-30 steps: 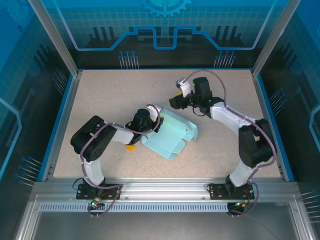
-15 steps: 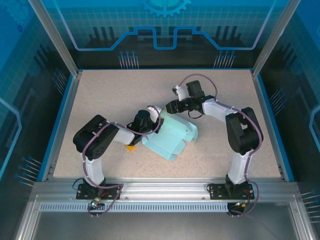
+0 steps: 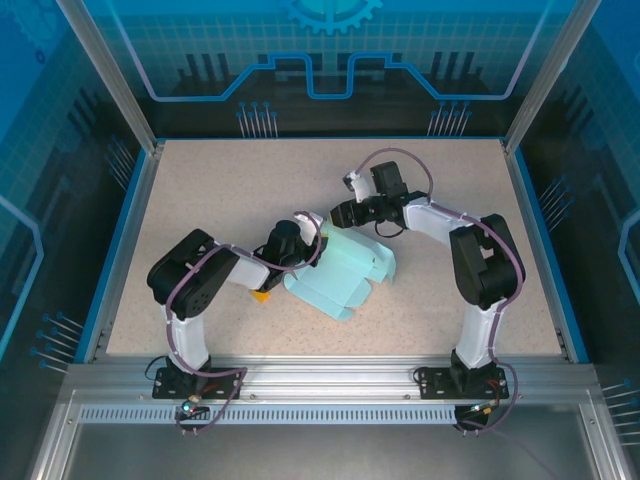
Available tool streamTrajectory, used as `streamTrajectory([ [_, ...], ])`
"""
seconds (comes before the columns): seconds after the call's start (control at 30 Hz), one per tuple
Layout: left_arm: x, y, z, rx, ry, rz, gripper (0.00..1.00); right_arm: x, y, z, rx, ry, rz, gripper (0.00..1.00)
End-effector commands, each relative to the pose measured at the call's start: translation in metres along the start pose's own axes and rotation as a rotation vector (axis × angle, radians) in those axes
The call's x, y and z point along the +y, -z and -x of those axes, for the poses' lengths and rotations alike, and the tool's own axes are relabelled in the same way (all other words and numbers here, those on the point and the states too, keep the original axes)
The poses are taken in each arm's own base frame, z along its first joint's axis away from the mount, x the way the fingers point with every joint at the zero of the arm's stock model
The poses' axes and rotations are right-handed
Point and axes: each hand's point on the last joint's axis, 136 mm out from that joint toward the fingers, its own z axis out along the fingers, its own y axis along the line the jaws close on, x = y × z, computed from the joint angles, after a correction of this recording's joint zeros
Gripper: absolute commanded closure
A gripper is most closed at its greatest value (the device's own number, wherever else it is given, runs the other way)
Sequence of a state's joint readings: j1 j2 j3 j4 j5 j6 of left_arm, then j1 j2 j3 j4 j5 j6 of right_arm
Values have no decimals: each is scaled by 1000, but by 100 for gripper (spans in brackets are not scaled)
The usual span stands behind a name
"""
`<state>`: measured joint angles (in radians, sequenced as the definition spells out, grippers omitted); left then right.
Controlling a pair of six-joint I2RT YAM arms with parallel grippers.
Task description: Fold the paper box
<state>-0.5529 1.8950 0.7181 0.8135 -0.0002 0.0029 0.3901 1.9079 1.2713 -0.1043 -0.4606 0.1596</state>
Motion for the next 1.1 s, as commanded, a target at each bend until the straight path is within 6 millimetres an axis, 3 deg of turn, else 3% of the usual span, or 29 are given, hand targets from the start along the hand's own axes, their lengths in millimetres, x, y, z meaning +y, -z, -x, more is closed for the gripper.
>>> streamTrajectory([
  [0.0, -3, -1, -4, 0, -22, -8, 85, -9, -14, -39, 128, -12, -60, 45],
  [0.6, -2, -1, -2, -3, -13, -3, 80, -13, -10, -60, 133, 61, -101, 46],
  [0.93, -3, -1, -1, -2, -13, -8, 79, -5, -12, -65, 114, 128, -99, 46],
  [1.07, -3, -2, -3, 1, -12, -9, 85, 0, -14, -64, 102, 129, -85, 47],
])
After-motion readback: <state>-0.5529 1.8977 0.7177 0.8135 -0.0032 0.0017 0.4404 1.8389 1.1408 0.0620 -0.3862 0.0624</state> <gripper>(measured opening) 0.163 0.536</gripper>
